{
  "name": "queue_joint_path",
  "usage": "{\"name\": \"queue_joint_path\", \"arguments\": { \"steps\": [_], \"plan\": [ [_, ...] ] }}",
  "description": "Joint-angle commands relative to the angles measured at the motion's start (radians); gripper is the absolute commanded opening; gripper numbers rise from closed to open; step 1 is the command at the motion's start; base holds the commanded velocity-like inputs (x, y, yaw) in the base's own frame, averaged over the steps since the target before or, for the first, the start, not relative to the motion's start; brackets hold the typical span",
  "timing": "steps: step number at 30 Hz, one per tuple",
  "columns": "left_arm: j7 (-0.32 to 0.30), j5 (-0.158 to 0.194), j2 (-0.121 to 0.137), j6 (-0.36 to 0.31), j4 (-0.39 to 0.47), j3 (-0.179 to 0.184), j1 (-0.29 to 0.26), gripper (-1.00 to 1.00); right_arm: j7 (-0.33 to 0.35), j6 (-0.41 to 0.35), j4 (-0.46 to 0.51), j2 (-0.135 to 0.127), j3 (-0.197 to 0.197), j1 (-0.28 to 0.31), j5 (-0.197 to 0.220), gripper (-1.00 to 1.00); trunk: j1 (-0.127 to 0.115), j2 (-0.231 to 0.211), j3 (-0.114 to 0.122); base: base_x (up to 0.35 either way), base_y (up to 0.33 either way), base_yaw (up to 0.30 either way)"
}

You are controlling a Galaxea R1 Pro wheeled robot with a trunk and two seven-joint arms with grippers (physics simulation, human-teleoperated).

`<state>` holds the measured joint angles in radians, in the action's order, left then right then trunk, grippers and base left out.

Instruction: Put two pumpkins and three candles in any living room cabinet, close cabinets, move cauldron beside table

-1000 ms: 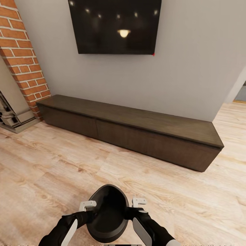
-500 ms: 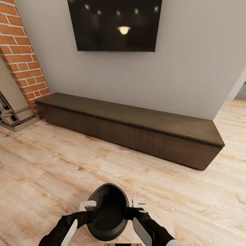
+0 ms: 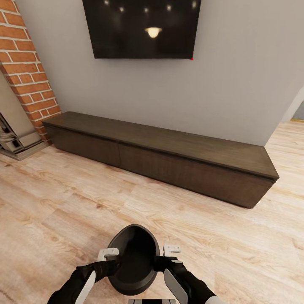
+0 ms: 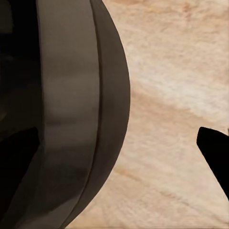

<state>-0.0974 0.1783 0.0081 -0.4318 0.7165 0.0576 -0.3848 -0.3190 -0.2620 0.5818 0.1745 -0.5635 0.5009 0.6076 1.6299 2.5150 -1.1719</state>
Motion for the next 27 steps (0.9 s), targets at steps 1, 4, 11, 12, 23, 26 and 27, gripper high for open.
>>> {"name": "queue_joint_path", "arguments": {
  "steps": [1, 4, 11, 12, 23, 26, 27],
  "plan": [
    [0.002, 0.01, 0.001, -0.005, 0.001, 0.003, 0.0, 1.0, -0.008, -0.003, 0.001, 0.0, -0.003, 0.001, 0.005, -1.0, 0.0, 0.0, -0.001, 0.0, 0.0, 0.0],
    [0.001, 0.01, 0.001, -0.005, 0.001, 0.002, 0.0, 1.0, -0.008, -0.003, 0.001, 0.0, -0.003, 0.001, 0.005, -1.0, 0.0, 0.0, -0.001, 0.0, 0.0, 0.0],
    [0.002, 0.01, 0.001, -0.005, 0.001, 0.003, 0.0, -1.0, -0.008, -0.003, 0.001, 0.0, -0.003, 0.001, 0.005, -1.0, 0.0, 0.0, -0.001, 0.0, 0.0, 0.0],
    [0.002, 0.01, 0.001, -0.005, 0.001, 0.003, 0.0, -1.0, -0.008, -0.003, 0.001, 0.0, -0.003, 0.001, 0.005, -1.0, 0.0, 0.0, -0.001, 0.0, 0.0, 0.0],
    [0.002, 0.01, 0.001, -0.005, 0.001, 0.004, 0.0, -1.0, -0.008, -0.003, 0.001, 0.0, -0.003, 0.001, 0.005, -1.0, 0.0, 0.0, -0.001, 0.0, 0.0, 0.0],
    [0.002, 0.01, 0.001, -0.005, 0.002, 0.003, 0.0, -1.0, -0.008, -0.003, 0.001, 0.0, -0.003, 0.001, 0.005, -1.0, 0.0, 0.0, -0.001, 0.0, 0.0, 0.0],
    [0.002, 0.01, 0.001, -0.005, 0.003, 0.003, 0.0, -1.0, -0.008, -0.003, 0.001, 0.0, -0.003, 0.001, 0.005, -1.0, 0.0, 0.0, -0.001, 0.0, 0.0, 0.0]
  ]
}}
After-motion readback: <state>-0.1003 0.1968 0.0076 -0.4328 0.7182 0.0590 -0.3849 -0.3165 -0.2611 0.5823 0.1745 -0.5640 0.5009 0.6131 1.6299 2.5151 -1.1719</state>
